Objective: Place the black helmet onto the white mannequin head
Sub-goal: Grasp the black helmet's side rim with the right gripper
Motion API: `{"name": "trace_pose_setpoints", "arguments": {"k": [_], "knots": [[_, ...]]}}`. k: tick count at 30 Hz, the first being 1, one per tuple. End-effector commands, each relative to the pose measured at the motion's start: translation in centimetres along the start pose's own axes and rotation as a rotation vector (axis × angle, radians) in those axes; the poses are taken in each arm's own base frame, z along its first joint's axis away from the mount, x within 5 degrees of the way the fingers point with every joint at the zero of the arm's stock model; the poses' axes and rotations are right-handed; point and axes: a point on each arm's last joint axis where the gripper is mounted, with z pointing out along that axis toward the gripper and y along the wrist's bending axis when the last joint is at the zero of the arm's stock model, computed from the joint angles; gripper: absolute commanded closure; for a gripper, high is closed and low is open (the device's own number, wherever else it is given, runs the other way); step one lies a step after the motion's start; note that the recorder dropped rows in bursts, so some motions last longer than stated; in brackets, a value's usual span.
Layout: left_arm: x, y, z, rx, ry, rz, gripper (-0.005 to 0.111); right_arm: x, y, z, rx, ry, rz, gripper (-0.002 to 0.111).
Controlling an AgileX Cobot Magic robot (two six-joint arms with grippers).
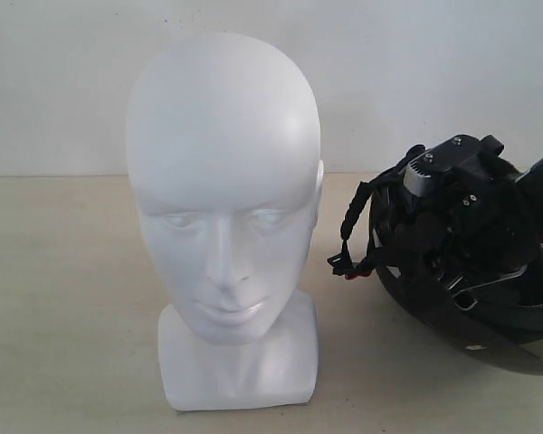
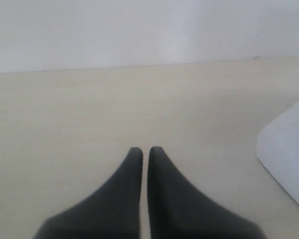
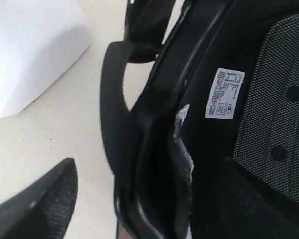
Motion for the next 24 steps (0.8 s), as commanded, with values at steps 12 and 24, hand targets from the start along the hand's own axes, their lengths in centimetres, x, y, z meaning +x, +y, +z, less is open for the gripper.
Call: {"name": "trace_pose_setpoints", "arguments": {"k": [12, 24], "knots": [[0.1, 0.0, 0.0, 0.001, -0.001, 0.007, 0.102, 0.7, -1.1, 3.9, 0.014, 0.065, -0.003, 0.049], [0.1, 0.0, 0.0, 0.001, -0.001, 0.007, 0.102, 0.3, -1.3, 3.9, 0.034, 0.023, 0.028, 0.049]]}}
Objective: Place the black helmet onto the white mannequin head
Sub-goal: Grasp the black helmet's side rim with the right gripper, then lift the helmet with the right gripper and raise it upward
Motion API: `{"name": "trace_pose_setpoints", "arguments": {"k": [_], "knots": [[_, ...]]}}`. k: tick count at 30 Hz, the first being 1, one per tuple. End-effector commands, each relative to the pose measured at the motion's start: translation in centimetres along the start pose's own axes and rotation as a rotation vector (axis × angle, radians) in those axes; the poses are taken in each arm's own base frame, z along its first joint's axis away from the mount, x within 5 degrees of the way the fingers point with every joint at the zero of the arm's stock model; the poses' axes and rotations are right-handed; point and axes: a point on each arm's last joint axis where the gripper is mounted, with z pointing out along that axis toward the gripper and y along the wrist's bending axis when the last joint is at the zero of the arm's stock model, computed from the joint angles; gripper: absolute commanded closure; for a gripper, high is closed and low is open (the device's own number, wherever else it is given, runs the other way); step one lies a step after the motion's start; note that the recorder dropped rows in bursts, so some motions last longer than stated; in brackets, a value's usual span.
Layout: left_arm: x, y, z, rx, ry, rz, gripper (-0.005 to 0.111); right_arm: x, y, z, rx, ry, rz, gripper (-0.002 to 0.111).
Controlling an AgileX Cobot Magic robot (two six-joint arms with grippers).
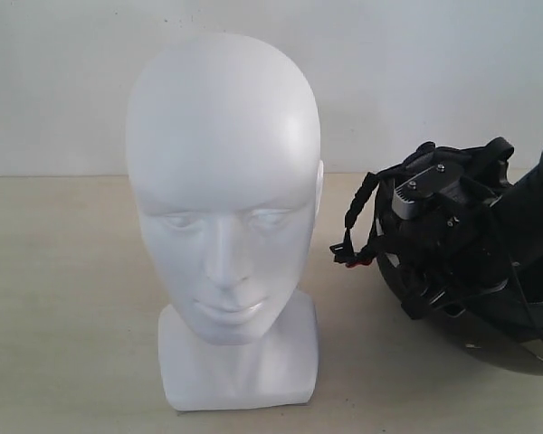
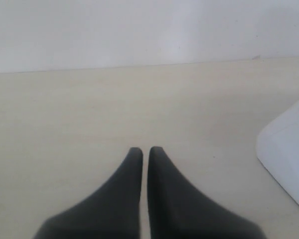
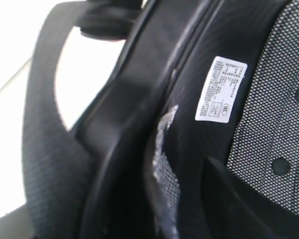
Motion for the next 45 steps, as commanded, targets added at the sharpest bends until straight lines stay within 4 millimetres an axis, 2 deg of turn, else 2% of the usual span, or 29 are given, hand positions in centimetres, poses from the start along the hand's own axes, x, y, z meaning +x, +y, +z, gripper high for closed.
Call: {"name": "trace_pose_setpoints", "arguments": {"k": [1, 2, 5, 8, 15, 30, 33, 45], "knots": [[0.1, 0.0, 0.0, 0.001, -0.001, 0.007, 0.102, -0.2, 0.0, 0.0, 0.000, -0.017, 0.014, 0.049], [0.1, 0.0, 0.0, 0.001, -0.001, 0.007, 0.102, -0.2, 0.0, 0.0, -0.002, -0.019, 0.018, 0.050], [0.1, 0.0, 0.0, 0.001, -0.001, 0.007, 0.102, -0.2, 0.1, 0.0, -0.007, -0.015, 0.018, 0.069], [0.1, 0.0, 0.0, 0.001, -0.001, 0.007, 0.102, -0.1, 0.1, 0.0, -0.012, -0.013, 0.022, 0.107], [0.1, 0.0, 0.0, 0.001, -0.001, 0.007, 0.102, -0.5, 0.0, 0.0, -0.003, -0.052, 0.233, 0.108], [0.1, 0.0, 0.0, 0.001, -0.001, 0.007, 0.102, -1.6, 1.4, -0.5, -0.196, -0.131, 0.516, 0.108], [0.1, 0.0, 0.0, 0.001, -0.001, 0.007, 0.102, -2.1, 1.6, -1.5, -0.213, -0.184, 0.549, 0.108], [0.1, 0.0, 0.0, 0.001, -0.001, 0.007, 0.102, -3.4, 3.2, -8.1, -0.233, -0.366, 0.561, 0.108]]}}
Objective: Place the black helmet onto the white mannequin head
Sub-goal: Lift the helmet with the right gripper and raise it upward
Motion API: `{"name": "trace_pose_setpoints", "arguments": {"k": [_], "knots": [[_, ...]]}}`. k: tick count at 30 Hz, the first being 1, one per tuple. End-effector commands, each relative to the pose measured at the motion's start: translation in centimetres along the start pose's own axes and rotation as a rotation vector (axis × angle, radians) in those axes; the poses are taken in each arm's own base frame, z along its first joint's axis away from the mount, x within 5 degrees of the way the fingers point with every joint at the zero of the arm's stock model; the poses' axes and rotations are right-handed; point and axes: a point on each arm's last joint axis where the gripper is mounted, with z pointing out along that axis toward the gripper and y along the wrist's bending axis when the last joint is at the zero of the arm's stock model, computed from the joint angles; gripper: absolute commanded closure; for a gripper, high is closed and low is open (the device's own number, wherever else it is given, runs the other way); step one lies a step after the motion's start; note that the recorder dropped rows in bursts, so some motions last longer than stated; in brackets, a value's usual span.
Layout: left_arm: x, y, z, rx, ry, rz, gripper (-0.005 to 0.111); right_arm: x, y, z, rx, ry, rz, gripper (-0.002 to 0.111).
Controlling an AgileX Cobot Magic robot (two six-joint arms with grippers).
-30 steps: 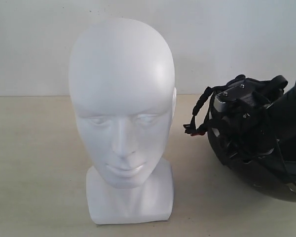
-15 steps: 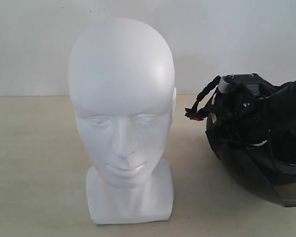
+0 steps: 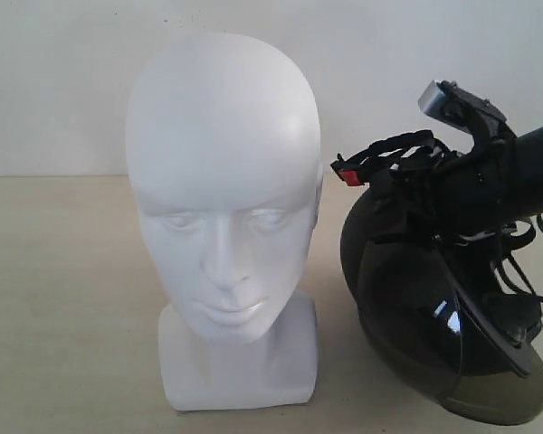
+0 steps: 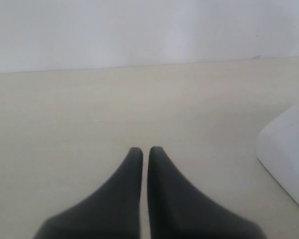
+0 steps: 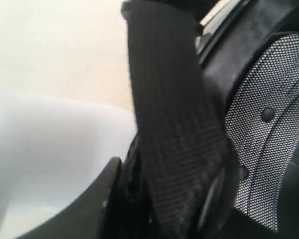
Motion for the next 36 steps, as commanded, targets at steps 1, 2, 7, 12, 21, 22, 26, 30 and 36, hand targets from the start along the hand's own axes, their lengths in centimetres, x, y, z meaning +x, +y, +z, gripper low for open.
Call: {"name": "trace_pose_setpoints", "arguments": {"k": [1, 2, 7, 12, 21, 22, 26, 30, 36], "knots": [[0.1, 0.0, 0.0, 0.001, -0.003, 0.007, 0.102, -0.5, 1.5, -2.3, -0.034, -0.071, 0.023, 0.108], [0.1, 0.0, 0.0, 0.001, -0.003, 0.007, 0.102, -0.5, 1.7, -2.4, -0.046, -0.073, 0.039, 0.108], [0.1, 0.0, 0.0, 0.001, -0.003, 0.007, 0.102, -0.8, 2.9, -3.1, -0.155, -0.105, 0.134, 0.108], [0.1, 0.0, 0.0, 0.001, -0.003, 0.007, 0.102, -0.9, 3.4, -3.8, -0.235, -0.105, 0.193, 0.108], [0.1, 0.0, 0.0, 0.001, -0.003, 0.007, 0.102, -1.8, 1.8, -8.9, -0.284, -0.230, 0.206, 0.108], [0.1, 0.0, 0.0, 0.001, -0.003, 0.007, 0.102, -1.8, 1.6, -9.8, -0.282, -0.249, 0.205, 0.108], [0.1, 0.0, 0.0, 0.001, -0.003, 0.007, 0.102, -2.1, 0.8, -12.2, -0.325, -0.329, 0.259, 0.108], [0.1, 0.0, 0.0, 0.001, -0.003, 0.007, 0.102, -2.9, 1.0, -13.8, -0.477, -0.430, 0.300, 0.108], [0.1, 0.0, 0.0, 0.001, -0.003, 0.007, 0.102, -3.3, 2.1, -14.9, -0.577, -0.500, 0.292, 0.108]]}}
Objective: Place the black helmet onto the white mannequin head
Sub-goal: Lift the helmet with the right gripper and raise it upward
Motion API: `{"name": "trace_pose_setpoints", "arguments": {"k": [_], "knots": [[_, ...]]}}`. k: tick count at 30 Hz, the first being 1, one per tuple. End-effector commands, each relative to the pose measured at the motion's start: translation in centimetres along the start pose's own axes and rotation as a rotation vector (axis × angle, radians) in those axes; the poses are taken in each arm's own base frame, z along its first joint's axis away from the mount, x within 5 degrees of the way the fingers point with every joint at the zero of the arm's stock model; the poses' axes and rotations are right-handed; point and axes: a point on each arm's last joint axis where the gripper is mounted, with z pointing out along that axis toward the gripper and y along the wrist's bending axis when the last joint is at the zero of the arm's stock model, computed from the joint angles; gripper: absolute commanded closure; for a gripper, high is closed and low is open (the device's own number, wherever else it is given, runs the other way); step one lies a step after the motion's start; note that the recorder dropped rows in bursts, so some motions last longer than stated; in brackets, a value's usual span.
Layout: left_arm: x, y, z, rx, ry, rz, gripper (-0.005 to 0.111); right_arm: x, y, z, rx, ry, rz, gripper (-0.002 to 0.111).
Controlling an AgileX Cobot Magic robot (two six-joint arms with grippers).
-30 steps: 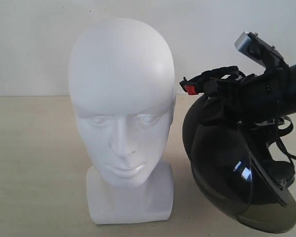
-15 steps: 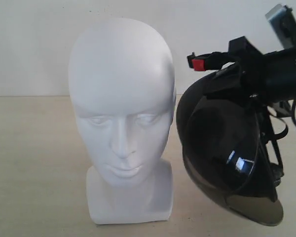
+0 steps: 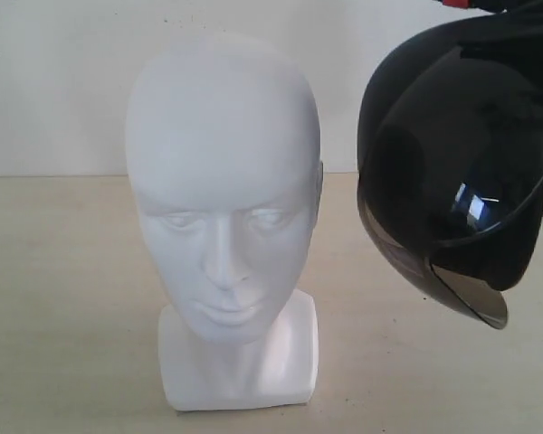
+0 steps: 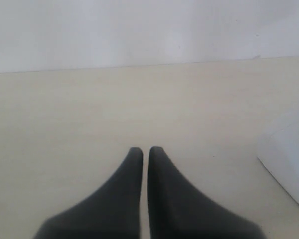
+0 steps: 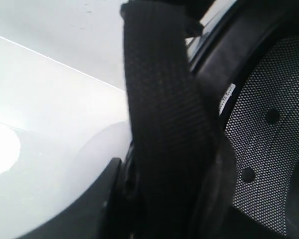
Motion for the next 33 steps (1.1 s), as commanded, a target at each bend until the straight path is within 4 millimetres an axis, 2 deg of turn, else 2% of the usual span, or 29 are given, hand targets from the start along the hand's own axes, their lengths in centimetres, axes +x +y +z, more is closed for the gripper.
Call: {"name": "trace_pose_setpoints", "arguments": {"k": [1, 6, 13, 17, 23, 27, 30, 33], "knots": [[0.1, 0.0, 0.0, 0.001, -0.003, 0.007, 0.102, -0.5, 2.8, -1.0, -0.114, -0.098, -0.038, 0.108], [0.1, 0.0, 0.0, 0.001, -0.003, 0.007, 0.102, -0.4, 4.4, -2.0, -0.084, -0.184, -0.078, 0.108], [0.1, 0.0, 0.0, 0.001, -0.003, 0.007, 0.102, -0.3, 4.7, -2.1, -0.084, -0.180, -0.105, 0.108], [0.1, 0.0, 0.0, 0.001, -0.003, 0.007, 0.102, -0.4, 4.5, -2.4, -0.034, -0.214, -0.064, 0.108], [0.1, 0.0, 0.0, 0.001, -0.003, 0.007, 0.102, -0.1, 5.4, -3.7, 0.083, -0.300, 0.024, 0.108], [0.1, 0.0, 0.0, 0.001, -0.003, 0.007, 0.102, 0.5, 6.6, -6.1, 0.233, -0.476, 0.097, 0.108], [0.1, 0.0, 0.0, 0.001, -0.003, 0.007, 0.102, 1.1, 7.8, -6.6, 0.259, -0.556, 0.068, 0.108], [0.1, 0.0, 0.0, 0.001, -0.003, 0.007, 0.102, 1.8, 8.5, -6.0, 0.228, -0.551, 0.072, 0.108]]}}
